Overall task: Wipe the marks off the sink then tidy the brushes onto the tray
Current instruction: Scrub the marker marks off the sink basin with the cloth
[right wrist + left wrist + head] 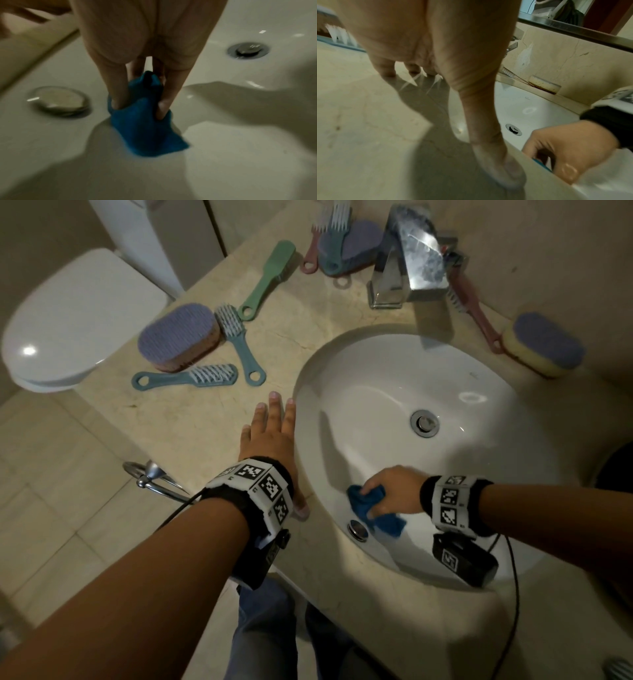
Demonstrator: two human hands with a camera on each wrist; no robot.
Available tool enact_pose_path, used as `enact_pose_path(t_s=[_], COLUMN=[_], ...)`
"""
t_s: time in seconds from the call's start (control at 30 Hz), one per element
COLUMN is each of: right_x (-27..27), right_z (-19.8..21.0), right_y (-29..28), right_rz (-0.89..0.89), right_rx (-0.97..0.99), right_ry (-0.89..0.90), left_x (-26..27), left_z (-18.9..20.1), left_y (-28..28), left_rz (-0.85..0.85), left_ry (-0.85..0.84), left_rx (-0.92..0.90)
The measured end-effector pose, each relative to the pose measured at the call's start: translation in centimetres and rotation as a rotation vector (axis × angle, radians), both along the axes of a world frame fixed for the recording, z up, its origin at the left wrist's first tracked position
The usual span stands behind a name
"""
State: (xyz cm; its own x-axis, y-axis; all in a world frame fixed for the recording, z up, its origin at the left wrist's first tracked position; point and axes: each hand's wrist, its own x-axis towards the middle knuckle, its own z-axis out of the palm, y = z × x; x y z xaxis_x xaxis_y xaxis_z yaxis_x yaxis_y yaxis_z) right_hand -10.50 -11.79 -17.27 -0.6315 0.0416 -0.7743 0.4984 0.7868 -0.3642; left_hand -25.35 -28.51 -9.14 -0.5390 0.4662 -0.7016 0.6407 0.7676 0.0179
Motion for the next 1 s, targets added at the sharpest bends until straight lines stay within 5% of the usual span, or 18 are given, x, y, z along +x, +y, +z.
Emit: enact_pose_path(t_s=[0.23,0.43,0.53,0.6,0.7,0.87,1.0], right_x=[0.7,-2.0,-1.2,0.9,3.8,2.0,0.5], right_z=[-0.7,-2.1,-0.3,-0.1,-0.7,-1.9,-3.6], right_y=[2.2,7.6,6.4,5.5,4.8,9.0,12.2], right_rz=[0.047,-0.503,-0.479,-0.151,-0.090,-0.034,-0.226], right_rx=[0.131,-0.290,-0.273,-0.050,-0.230,0.277,0.386], right_ry=[-0.013,0.137,-0.077,-0.182,-0.446,-0.060,0.065], left_x=[0.0,0.0,0.1,0.1,0.0,0.0,0.0], left_z=[-0.2,-0.1,-0.1,-0.2,-0.3,-0.3,-0.4], left_y=[0.0,-0.1,-0.2,-0.1,-0.1,-0.1,-0.1], left_rz=[-0.010,-0.008,-0.012,-0.012,-0.011,-0.020,-0.018], left_ry=[0.006,0.012,0.011,0.012,0.011,0.021,0.024], left_rx=[-0.001,0.017,0.018,0.021,0.017,0.013,0.011])
